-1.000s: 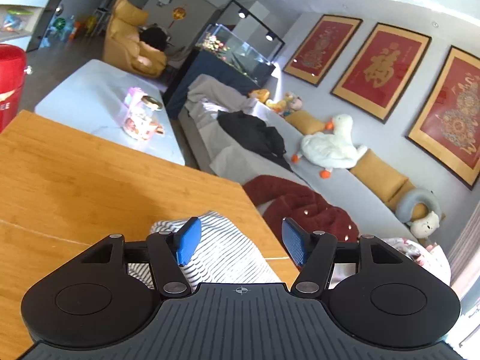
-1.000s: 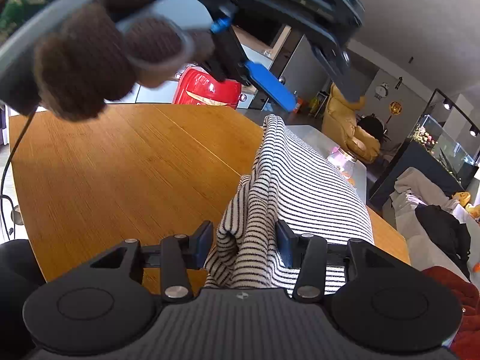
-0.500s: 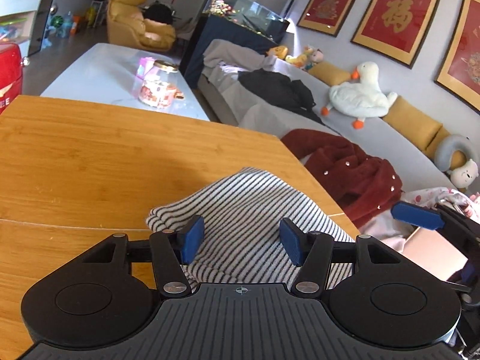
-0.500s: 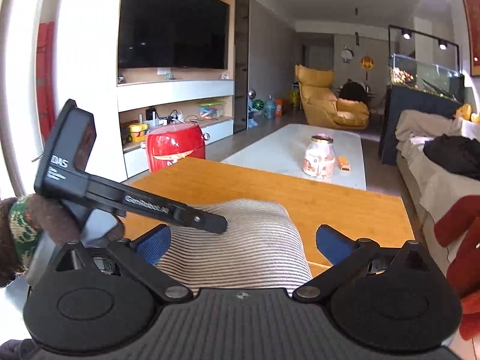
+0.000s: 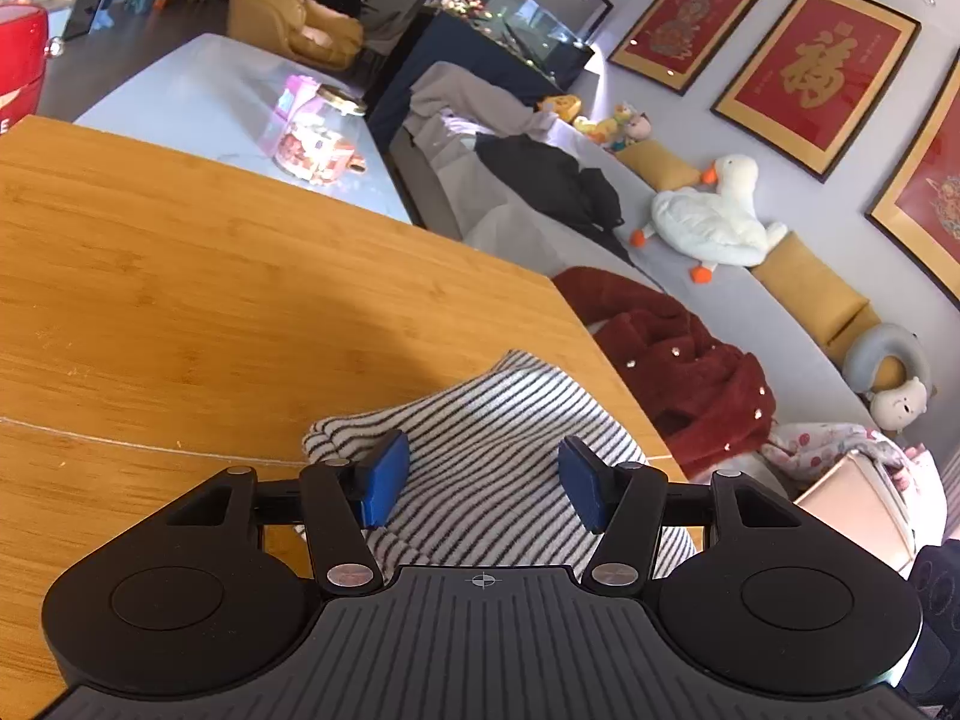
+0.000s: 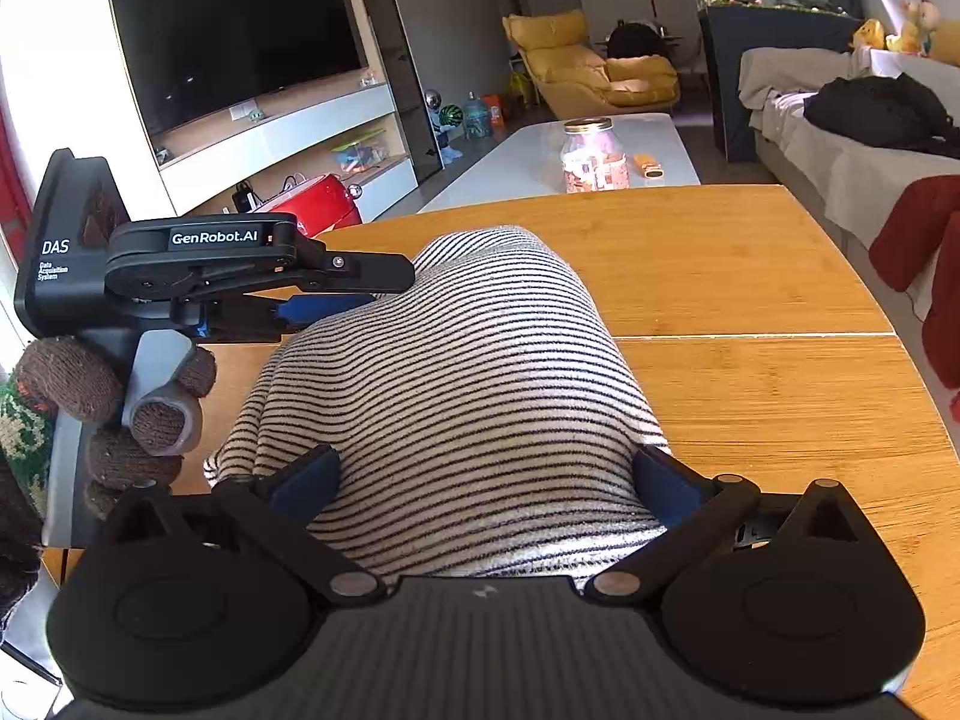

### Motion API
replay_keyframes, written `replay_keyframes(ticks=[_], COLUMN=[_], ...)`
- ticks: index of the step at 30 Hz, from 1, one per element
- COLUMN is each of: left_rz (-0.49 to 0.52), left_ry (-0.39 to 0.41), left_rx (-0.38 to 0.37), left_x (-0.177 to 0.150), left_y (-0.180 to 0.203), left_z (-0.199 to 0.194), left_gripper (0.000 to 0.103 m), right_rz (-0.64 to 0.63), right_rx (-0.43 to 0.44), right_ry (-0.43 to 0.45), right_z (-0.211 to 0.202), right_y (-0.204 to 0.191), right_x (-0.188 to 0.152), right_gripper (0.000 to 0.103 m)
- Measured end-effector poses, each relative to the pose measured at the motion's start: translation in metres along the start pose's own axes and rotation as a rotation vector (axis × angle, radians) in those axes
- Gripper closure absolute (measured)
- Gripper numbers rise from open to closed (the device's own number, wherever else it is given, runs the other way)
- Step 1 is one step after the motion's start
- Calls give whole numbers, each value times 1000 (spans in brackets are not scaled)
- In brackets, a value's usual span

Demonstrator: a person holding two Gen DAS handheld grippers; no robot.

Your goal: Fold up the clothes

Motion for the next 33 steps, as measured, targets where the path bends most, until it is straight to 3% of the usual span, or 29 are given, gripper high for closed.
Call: replay_keyframes(ticks=[5,12,15,19,21,25,31,33], left_rz=[-6,-39,-30,28,44,48,52,48], left_ry=[4,59,42,-10,-43,-86,-105,-72], left_rx=[35,42,7,-39,-58,-116,-130,-106], left_x=[4,-21,-42,-72,-82,-95,-94,-87], left_y=[4,11,17,32,39,51,48,44], left_z=[-1,-74,-94,-92,-84,-75,-76,-89], left_gripper=[42,31,41,52,55,53,50,45], right_rz=[-17,-30,-12,93,139,213,69,21], right_rx=[-9,-2,1,-28,-31,26,-4,-14], right_ry=[-6,23,98,165,146,118,61,42], right_z=[1,-15,-29,-36,-30,-22,-12,-8], right_y=[-4,1,11,37,48,55,35,28], right_x=[-3,-3,7,16,13,4,2,1], right_gripper=[0,0,0,3,15,21,15,10])
Point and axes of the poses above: each gripper's, at about its wrist camera, not at the fingertips, and z roughly the way its jaws point, y to its right, x to its top, the point moved 6 cm from there along z, roughly the way its jaws point, and after that the axes turned 12 degrees about x, right-handed, at the moved point
